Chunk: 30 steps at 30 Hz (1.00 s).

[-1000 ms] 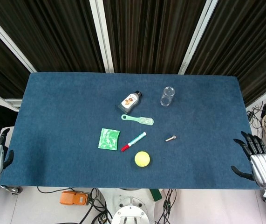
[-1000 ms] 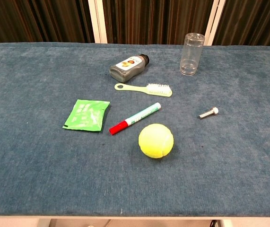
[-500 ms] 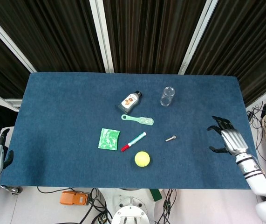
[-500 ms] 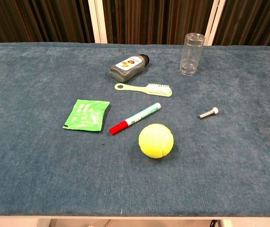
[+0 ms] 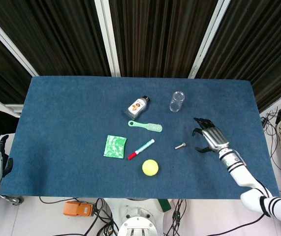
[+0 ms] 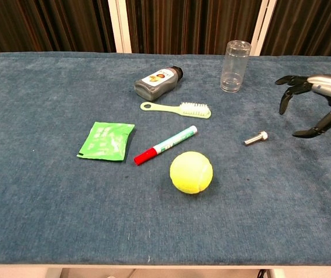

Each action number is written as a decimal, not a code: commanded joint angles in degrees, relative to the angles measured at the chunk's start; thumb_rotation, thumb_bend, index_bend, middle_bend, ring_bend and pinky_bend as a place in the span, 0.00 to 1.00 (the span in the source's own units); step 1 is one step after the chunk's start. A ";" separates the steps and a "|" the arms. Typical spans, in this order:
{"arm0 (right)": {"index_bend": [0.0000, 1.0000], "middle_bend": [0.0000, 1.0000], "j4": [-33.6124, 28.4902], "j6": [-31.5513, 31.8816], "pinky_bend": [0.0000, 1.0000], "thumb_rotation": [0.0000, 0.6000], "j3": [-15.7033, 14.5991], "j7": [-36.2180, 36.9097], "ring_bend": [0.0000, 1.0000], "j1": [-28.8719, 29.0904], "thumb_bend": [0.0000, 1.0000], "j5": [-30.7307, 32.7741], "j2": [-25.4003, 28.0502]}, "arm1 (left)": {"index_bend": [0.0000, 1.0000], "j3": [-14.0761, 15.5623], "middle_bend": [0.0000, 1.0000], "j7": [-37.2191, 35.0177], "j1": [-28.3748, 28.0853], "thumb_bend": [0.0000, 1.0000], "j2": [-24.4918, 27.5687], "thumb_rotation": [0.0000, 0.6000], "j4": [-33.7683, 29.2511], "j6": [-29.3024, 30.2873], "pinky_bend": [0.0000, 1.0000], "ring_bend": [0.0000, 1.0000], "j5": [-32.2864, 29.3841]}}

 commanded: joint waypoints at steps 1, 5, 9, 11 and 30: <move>0.48 0.07 0.85 -0.87 0.11 1.00 -0.06 -0.59 0.08 0.85 0.40 0.52 -1.09 | 0.12 -0.01 0.03 0.01 -0.03 0.40 -0.02 1.00 0.02 -0.02 0.07 0.04 -0.01; 0.50 0.07 1.63 -1.65 0.11 1.00 -0.07 -0.73 0.08 2.12 0.43 0.99 -2.72 | 0.11 -0.01 0.03 0.00 -0.04 0.39 -0.05 1.00 0.11 0.04 0.07 0.04 0.02; 0.50 0.07 2.14 -2.53 0.11 1.00 -0.34 -1.27 0.08 3.16 0.44 1.27 -3.65 | 0.11 -0.01 0.03 -0.02 -0.10 0.39 -0.06 1.00 0.18 -0.06 0.07 0.04 -0.03; 0.50 0.07 2.19 -2.88 0.11 1.00 -0.44 -1.55 0.08 3.59 0.44 1.41 -3.94 | 0.11 0.01 0.03 -0.05 -0.15 0.39 -0.07 1.00 0.21 -0.12 0.07 0.04 0.02; 0.52 0.07 0.78 -5.55 0.11 1.00 -0.98 -2.75 0.09 6.85 0.44 3.35 -5.75 | 0.11 0.13 0.03 -0.16 -0.33 0.40 -0.14 1.00 0.44 -0.32 0.07 0.04 0.21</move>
